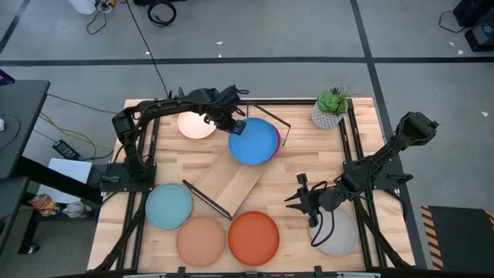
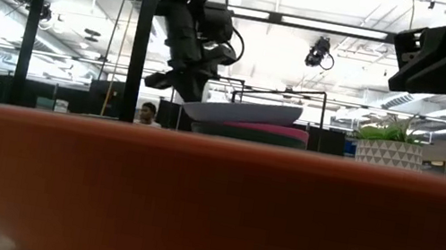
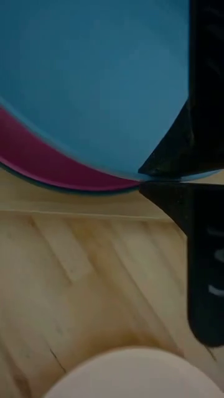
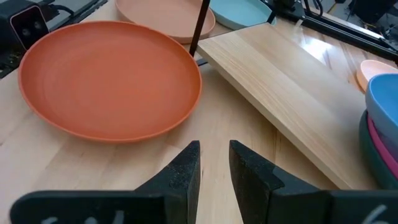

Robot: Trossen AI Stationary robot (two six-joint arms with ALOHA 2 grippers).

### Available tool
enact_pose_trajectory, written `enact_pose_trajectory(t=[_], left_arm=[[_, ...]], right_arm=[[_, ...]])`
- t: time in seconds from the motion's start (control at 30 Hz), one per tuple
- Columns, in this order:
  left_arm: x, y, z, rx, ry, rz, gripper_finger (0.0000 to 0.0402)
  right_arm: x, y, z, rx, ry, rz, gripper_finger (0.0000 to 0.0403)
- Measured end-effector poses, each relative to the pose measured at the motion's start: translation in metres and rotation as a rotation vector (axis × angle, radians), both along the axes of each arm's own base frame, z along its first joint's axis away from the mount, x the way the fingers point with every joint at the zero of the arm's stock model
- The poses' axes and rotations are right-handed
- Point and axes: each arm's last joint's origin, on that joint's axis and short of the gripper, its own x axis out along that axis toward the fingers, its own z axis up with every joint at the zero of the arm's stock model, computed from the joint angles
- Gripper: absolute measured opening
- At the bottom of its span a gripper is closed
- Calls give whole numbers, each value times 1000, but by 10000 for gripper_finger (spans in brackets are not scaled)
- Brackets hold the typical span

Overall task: Place and stack plates onto a shelf
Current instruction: Stack the blue plate on top of the pink plate on the shelf, then put the light orange plate on the shelf

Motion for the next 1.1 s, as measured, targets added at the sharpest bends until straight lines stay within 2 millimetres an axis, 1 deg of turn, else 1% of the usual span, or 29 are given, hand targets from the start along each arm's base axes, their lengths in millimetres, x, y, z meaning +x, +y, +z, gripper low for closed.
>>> enact_pose_trajectory(t=[0.1, 0.17, 0.37, 0.47, 0.53, 0.63, 0.73, 0.87, 0.93, 1.03, 1.1], left_arm=[[5, -2, 1, 41, -25, -13, 21], [7, -3, 2, 66, -33, -15, 34], [10, -2, 3, 89, -51, -17, 107], [7, 0, 4, 104, -42, -46, 137], [6, 1, 5, 118, -40, -57, 149], [2, 4, 6, 124, -29, -72, 154], [-8, 5, 9, 124, 28, -98, 155], [-28, 2, 8, 191, 253, -137, 155], [-36, -1, 3, 208, 344, -165, 155], [-44, -2, -9, 184, 407, -205, 155], [-49, -3, -18, 204, 447, -241, 155]], right_arm=[[0, 0, 0, 8, -2, -4, 91], [0, 0, 0, 11, -1, -4, 91], [0, 1, 0, 11, -1, -2, 91], [0, 1, 0, 11, -1, -2, 91], [0, 1, 0, 11, -1, -2, 91], [0, 1, 0, 11, -1, -2, 91], [0, 1, 0, 12, -1, -3, 91], [-2, -1, -3, 30, -13, -7, 91], [-5, -3, -9, 44, -33, -7, 91], [-10, -6, -17, 63, -61, -6, 91], [-12, -8, -20, 80, -87, -5, 91]])
